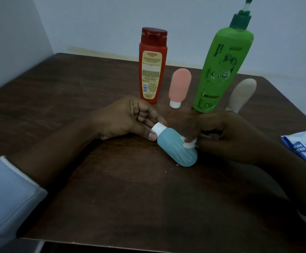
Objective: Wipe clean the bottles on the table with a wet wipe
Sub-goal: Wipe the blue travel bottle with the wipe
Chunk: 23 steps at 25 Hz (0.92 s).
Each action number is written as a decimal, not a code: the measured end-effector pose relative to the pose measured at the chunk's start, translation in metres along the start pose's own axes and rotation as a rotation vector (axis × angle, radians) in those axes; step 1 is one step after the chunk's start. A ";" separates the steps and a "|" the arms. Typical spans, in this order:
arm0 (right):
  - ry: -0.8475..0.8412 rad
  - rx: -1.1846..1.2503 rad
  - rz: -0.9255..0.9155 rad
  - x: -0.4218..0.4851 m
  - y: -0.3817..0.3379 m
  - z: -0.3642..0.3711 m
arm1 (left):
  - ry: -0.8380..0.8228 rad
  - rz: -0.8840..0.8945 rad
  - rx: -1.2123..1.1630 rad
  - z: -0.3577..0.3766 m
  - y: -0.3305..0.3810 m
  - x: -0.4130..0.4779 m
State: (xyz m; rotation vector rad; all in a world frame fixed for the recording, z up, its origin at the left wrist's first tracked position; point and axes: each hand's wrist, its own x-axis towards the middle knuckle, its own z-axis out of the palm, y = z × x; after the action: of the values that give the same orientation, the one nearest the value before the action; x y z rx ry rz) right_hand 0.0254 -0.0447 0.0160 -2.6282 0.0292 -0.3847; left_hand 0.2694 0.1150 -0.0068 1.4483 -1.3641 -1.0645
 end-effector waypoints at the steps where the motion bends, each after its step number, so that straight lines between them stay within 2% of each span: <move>1: 0.054 0.003 0.000 -0.002 0.000 -0.001 | -0.003 -0.001 -0.006 0.000 0.000 0.000; 3: 0.212 -0.058 -0.027 0.000 -0.002 0.007 | -0.006 -0.001 -0.023 0.000 0.000 0.001; 5: 0.244 -0.143 -0.066 0.007 -0.006 0.021 | -0.007 -0.009 -0.029 0.000 0.000 0.001; 13: -0.132 -0.039 -0.021 -0.003 -0.001 -0.006 | -0.010 -0.033 0.024 -0.001 0.001 0.002; 14: -0.121 -0.014 -0.033 -0.005 -0.002 -0.006 | -0.011 -0.033 0.026 -0.001 0.001 0.002; 16: 0.012 0.032 -0.064 -0.005 -0.004 -0.002 | -0.009 -0.037 0.024 0.000 0.001 0.002; 18: 0.156 0.003 -0.049 0.000 -0.007 0.006 | -0.008 -0.035 0.020 0.001 0.001 0.002; 19: 0.165 -0.030 -0.039 0.001 -0.007 0.010 | -0.007 -0.032 0.019 0.001 0.001 0.002; 23: -0.088 -0.022 0.032 -0.001 -0.011 0.002 | 0.001 -0.044 0.022 0.001 0.003 0.003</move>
State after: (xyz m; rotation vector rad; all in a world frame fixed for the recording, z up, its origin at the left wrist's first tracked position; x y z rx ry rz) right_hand 0.0243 -0.0343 0.0190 -2.6597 0.0471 -0.2584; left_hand 0.2679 0.1122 -0.0042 1.5006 -1.3528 -1.0803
